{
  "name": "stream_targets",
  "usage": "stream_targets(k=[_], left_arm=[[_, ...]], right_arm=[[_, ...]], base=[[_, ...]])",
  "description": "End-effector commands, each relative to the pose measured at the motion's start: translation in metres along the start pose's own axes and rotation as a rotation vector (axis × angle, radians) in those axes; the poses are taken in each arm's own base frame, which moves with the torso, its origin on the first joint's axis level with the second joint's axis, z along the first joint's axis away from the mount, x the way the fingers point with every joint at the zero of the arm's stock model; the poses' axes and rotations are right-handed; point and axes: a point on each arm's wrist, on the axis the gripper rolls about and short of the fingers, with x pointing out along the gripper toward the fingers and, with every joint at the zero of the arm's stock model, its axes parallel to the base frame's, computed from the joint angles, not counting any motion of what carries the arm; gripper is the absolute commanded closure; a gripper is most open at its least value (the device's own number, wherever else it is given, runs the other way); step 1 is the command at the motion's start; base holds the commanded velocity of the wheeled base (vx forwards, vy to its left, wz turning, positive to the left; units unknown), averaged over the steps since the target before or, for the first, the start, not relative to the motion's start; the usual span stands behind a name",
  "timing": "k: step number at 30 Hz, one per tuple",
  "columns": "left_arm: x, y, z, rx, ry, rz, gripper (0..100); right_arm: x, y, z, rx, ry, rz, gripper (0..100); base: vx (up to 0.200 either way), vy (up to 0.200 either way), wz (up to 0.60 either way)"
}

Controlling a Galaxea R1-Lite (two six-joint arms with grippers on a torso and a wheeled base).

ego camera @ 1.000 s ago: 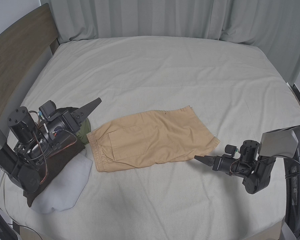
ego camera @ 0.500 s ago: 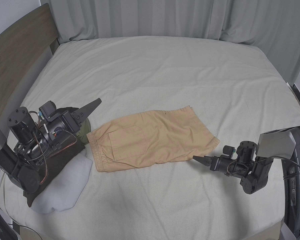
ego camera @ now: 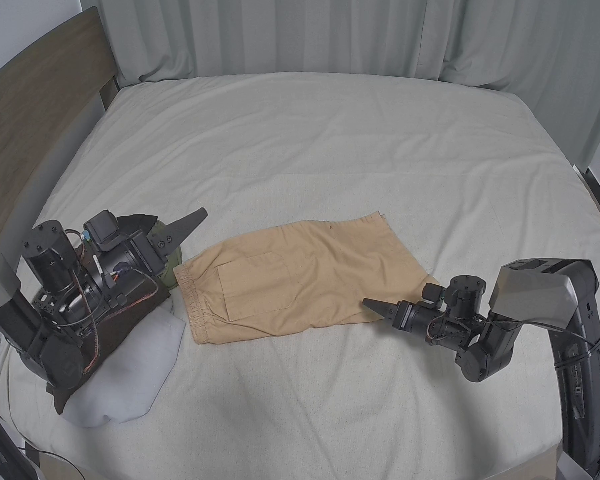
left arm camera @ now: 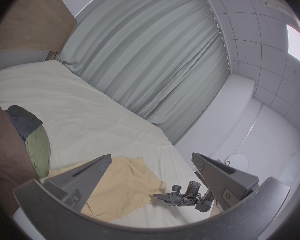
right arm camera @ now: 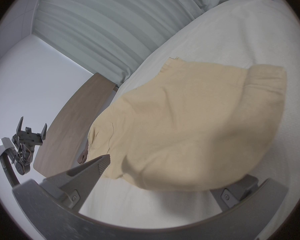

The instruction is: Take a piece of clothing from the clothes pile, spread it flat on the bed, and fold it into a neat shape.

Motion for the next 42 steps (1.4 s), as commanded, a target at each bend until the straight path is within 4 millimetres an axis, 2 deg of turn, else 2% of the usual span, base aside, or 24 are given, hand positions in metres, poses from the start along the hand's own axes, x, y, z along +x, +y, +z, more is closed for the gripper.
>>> stream_targets(k=[1, 12, 16, 20, 21, 38, 42], left_arm=[[0.001, 0.004, -0.005, -0.005, 0.017, 0.008, 0], [0.001, 0.007, -0.01, -0.022, 0.038, 0.013, 0], [0.009, 0.01, -0.023, -0.039, 0.072, 0.012, 0], [0.009, 0.011, -0.027, -0.04, 0.086, 0.015, 0], [0.008, 0.011, -0.027, -0.041, 0.088, 0.017, 0], [0.011, 0.012, -0.024, -0.036, 0.073, 0.015, 0], [0.011, 0.014, -0.025, -0.042, 0.077, 0.017, 0]], right_arm=[[0.016, 0.006, 0.001, 0.014, -0.016, 0.015, 0], [0.026, 0.013, -0.001, 0.048, -0.006, 0.024, 0], [0.026, 0.012, -0.002, 0.052, -0.006, 0.022, 0], [0.025, 0.012, -0.002, 0.055, -0.008, 0.024, 0], [0.025, 0.012, -0.002, 0.056, -0.01, 0.023, 100], [0.024, 0.012, -0.003, 0.058, -0.007, 0.021, 100], [0.014, 0.014, -0.006, 0.07, 0.016, 0.004, 100]], base=[[0.0, 0.0, 0.0], [0.0, 0.0, 0.0], [0.0, 0.0, 0.0], [0.0, 0.0, 0.0], [0.0, 0.0, 0.0], [0.0, 0.0, 0.0], [0.0, 0.0, 0.0]])
